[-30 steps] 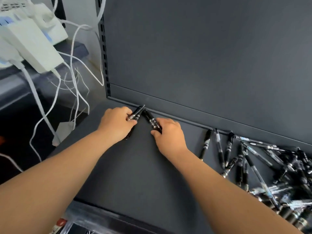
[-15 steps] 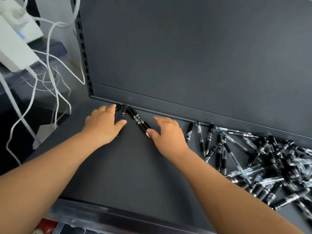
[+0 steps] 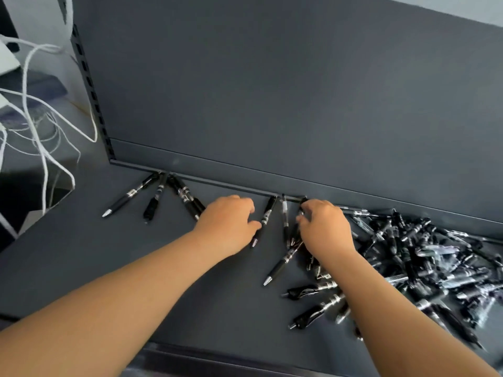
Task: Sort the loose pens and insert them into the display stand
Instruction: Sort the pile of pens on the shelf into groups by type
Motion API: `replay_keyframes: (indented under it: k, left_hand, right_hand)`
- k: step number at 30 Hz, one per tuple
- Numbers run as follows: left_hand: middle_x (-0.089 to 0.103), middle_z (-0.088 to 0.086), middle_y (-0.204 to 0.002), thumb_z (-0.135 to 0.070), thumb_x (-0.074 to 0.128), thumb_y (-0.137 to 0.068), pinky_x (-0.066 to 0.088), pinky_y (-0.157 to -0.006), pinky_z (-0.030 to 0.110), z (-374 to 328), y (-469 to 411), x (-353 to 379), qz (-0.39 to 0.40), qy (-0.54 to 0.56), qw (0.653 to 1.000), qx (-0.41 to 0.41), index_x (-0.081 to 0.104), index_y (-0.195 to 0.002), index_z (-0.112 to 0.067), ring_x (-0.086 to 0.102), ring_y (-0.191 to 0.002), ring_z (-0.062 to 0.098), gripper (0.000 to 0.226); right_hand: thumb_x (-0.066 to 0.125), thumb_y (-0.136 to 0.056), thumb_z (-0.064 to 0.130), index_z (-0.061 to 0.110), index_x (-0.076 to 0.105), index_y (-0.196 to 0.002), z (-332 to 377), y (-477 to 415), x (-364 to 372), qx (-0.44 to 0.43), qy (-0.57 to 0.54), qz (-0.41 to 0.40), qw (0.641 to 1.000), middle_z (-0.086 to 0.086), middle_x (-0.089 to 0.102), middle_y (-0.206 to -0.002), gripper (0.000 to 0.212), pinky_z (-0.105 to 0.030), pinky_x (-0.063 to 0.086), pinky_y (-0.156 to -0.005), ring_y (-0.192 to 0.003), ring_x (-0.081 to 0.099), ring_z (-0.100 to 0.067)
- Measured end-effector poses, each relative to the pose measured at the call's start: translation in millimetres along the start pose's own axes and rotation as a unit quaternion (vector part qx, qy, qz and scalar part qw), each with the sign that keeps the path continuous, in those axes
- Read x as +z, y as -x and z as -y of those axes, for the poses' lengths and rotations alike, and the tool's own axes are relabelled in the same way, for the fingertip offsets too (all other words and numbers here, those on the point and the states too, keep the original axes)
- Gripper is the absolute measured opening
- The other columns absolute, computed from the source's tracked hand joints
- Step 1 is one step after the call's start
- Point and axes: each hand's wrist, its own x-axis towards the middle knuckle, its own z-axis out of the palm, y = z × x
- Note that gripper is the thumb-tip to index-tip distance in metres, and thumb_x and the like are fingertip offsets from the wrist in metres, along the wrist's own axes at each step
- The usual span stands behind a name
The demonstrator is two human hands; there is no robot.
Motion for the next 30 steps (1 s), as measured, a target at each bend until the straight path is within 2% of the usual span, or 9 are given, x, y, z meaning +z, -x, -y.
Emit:
replay_keyframes:
  k: [3, 9, 15, 17, 20, 22, 25, 27, 30]
  left_hand:
    - [0.057, 0.0, -0.11, -0.045, 0.055, -0.091, 0.042, -0.079, 0.031, -13, -5, 14, 0.014, -0.039, 0.999, -0.021, 0.057, -0.115, -0.017, 0.054, -0.102, 0.022, 0.036]
    - [0.06, 0.003, -0.108, -0.034, 0.053, -0.091, 0.044, -0.074, 0.032, -23, -9, 28, 0.001, -0.048, 0.998, -0.045, 0.059, -0.109, -0.014, 0.058, -0.098, 0.026, 0.027]
    - [0.059, 0.002, -0.097, -0.024, 0.051, -0.091, 0.047, -0.071, 0.035, -6, -4, 21, -0.031, 0.02, 0.996, -0.084, 0.062, -0.099, -0.014, 0.056, -0.086, 0.024, 0.018]
    - [0.06, 0.0, -0.093, -0.024, 0.051, -0.092, 0.048, -0.069, 0.034, 3, 1, 15, -0.044, 0.041, 0.994, -0.092, 0.063, -0.098, -0.015, 0.056, -0.083, 0.022, 0.017]
    - [0.062, -0.002, -0.089, -0.025, 0.051, -0.092, 0.049, -0.067, 0.034, 18, 9, 0, -0.072, 0.066, 0.989, -0.111, 0.064, -0.098, -0.019, 0.058, -0.08, 0.019, 0.015]
    - [0.063, -0.003, -0.086, -0.024, 0.052, -0.092, 0.049, -0.068, 0.033, 30, 14, -10, -0.091, 0.076, 0.984, -0.13, 0.065, -0.098, -0.019, 0.059, -0.08, 0.019, 0.015]
    - [0.064, -0.004, -0.083, -0.024, 0.052, -0.092, 0.05, -0.068, 0.033, 48, 23, -23, -0.105, 0.077, 0.979, -0.158, 0.065, -0.098, -0.019, 0.06, -0.078, 0.019, 0.015]
    - [0.064, -0.003, -0.086, -0.024, 0.052, -0.092, 0.05, -0.069, 0.032, 58, 29, -28, -0.107, 0.071, 0.977, -0.171, 0.066, -0.1, -0.018, 0.06, -0.081, 0.019, 0.017]
    - [0.065, 0.001, -0.09, -0.023, 0.052, -0.093, 0.051, -0.074, 0.034, 70, 34, -32, -0.111, 0.068, 0.974, -0.187, 0.065, -0.104, -0.015, 0.061, -0.085, 0.022, 0.019]
  right_hand:
    - [0.055, -0.089, 0.025, 0.01, 0.061, -0.095, -6, -4, 7, 0.012, 0.041, 0.011, 0.999, -0.007, 0.065, -0.097, 0.017, -0.033, 0.04, -0.073, -0.1, 0.055, -0.031]
    - [0.05, -0.091, 0.031, 0.014, 0.059, -0.1, 2, -10, 16, 0.022, 0.057, 0.02, 0.998, -0.005, 0.066, -0.1, 0.021, -0.037, 0.035, -0.083, -0.106, 0.052, -0.031]
    - [0.051, -0.08, 0.018, 0.014, 0.047, -0.081, 8, -19, 16, 0.05, 0.057, 0.05, 0.996, -0.003, 0.057, -0.078, 0.006, -0.034, 0.038, -0.078, -0.081, 0.052, -0.029]
    - [0.053, -0.075, 0.014, 0.012, 0.045, -0.073, 11, -24, 11, 0.072, 0.039, 0.062, 0.995, -0.002, 0.052, -0.068, 0.009, -0.028, 0.041, -0.067, -0.068, 0.051, -0.027]
    - [0.053, -0.074, 0.008, 0.011, 0.039, -0.065, 13, -29, 5, 0.095, -0.006, 0.041, 0.995, -0.003, 0.044, -0.058, 0.017, -0.022, 0.031, -0.051, -0.05, 0.04, -0.02]
    - [0.054, -0.078, 0.014, 0.012, 0.042, -0.07, 16, -31, 6, 0.092, 0.003, 0.031, 0.995, -0.002, 0.046, -0.062, 0.015, -0.024, 0.035, -0.057, -0.057, 0.046, -0.022]
    - [0.054, -0.084, 0.025, 0.013, 0.048, -0.085, 24, -29, 10, 0.099, 0.062, 0.055, 0.992, -0.002, 0.05, -0.073, 0.013, -0.03, 0.039, -0.071, -0.084, 0.057, -0.03]
    - [0.054, -0.083, 0.021, 0.014, 0.05, -0.087, 27, -28, 14, 0.103, 0.081, 0.07, 0.989, -0.003, 0.05, -0.077, 0.009, -0.03, 0.038, -0.071, -0.086, 0.056, -0.03]
    - [0.052, -0.081, 0.01, 0.011, 0.051, -0.087, 31, -29, 15, 0.107, 0.067, 0.076, 0.989, -0.005, 0.053, -0.079, 0.006, -0.029, 0.039, -0.067, -0.076, 0.051, -0.029]
